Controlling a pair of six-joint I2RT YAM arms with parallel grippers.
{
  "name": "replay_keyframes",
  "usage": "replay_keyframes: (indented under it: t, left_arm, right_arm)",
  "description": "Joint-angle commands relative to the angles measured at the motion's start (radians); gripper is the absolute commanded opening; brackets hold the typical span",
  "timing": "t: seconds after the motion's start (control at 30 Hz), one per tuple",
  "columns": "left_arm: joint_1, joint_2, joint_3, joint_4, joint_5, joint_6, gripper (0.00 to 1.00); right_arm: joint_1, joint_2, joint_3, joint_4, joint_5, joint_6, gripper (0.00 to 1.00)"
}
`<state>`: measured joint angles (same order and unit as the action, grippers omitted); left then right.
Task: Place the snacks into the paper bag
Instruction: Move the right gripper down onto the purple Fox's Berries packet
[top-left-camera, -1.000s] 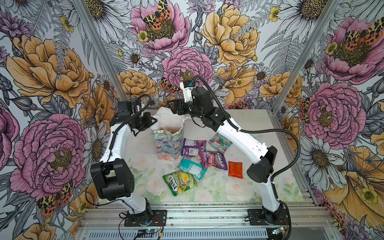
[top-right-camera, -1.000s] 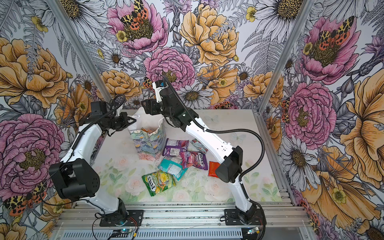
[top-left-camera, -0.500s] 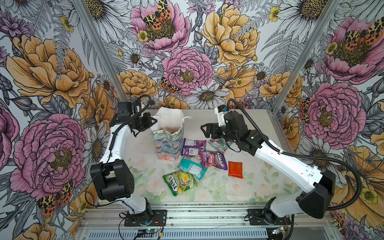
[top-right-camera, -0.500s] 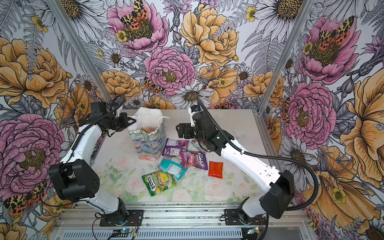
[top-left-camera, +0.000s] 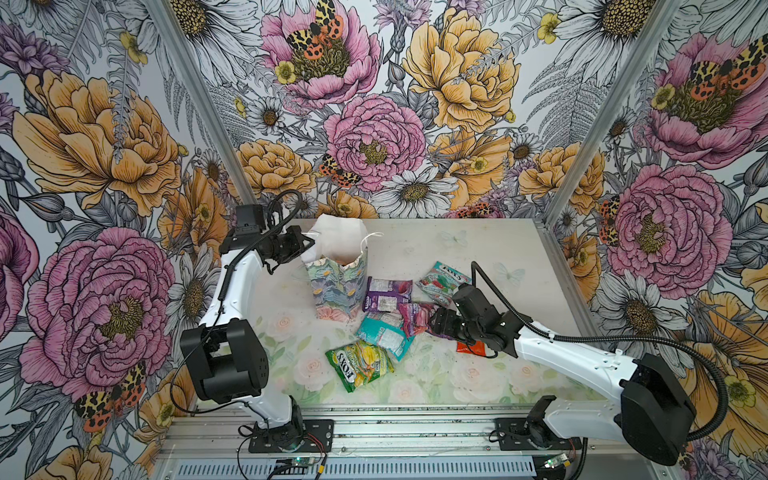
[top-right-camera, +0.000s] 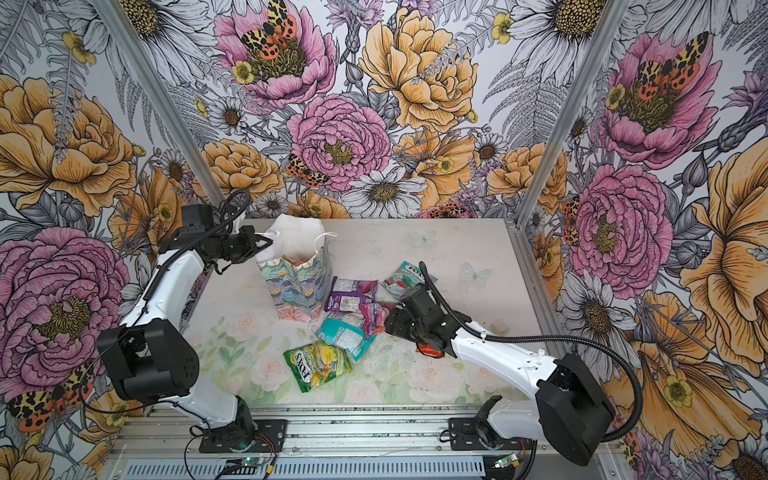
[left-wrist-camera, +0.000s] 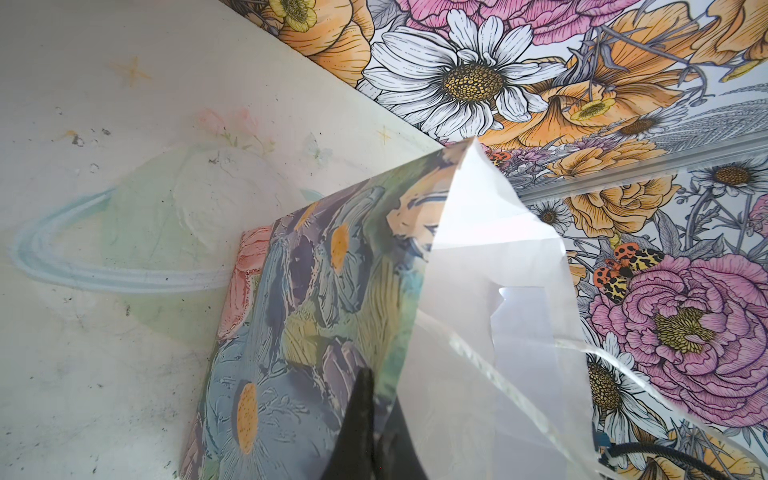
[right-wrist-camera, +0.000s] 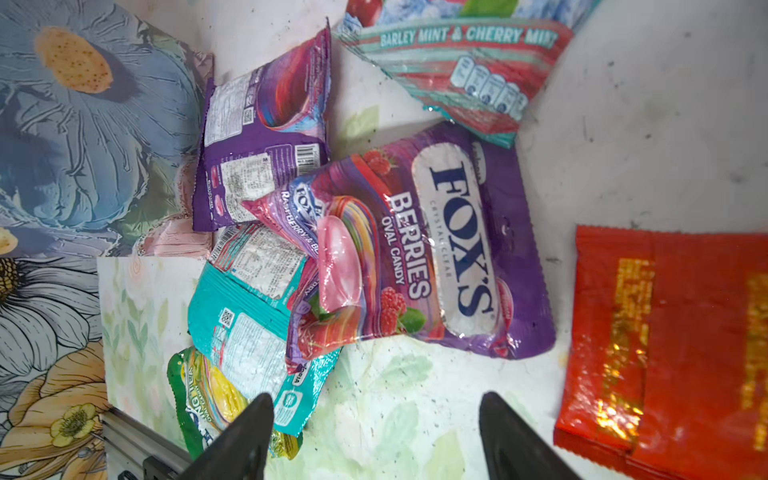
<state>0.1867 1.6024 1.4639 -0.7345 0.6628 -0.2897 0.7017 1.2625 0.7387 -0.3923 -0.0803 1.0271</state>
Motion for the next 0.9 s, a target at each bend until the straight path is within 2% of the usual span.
replay_keyframes:
  t: [0.0,0.33,0.57,0.87]
  left_arm:
    - [0.009,-0.021,-0.017,0.009,0.0,-0.004,0.0]
    - [0.009,-0.022,-0.018,0.009,0.002,-0.004,0.0]
    - [0.008,-0.018,-0.016,0.009,0.006,-0.005,0.0]
    - [0.009,-0.019,-0.016,0.009,0.003,-0.005,0.0]
  right_arm:
    - [0.008,-0.034,-0.038,0.092,-0.019,0.121,0.77]
    - [0.004,-0.018,-0.117,0.239,-0.016,0.241,0.75]
    - [0.004,0.086,-0.149,0.421,-0.079,0.335,0.7]
    - [0.003,0.146,-0.151,0.478,-0.074,0.375,0.65]
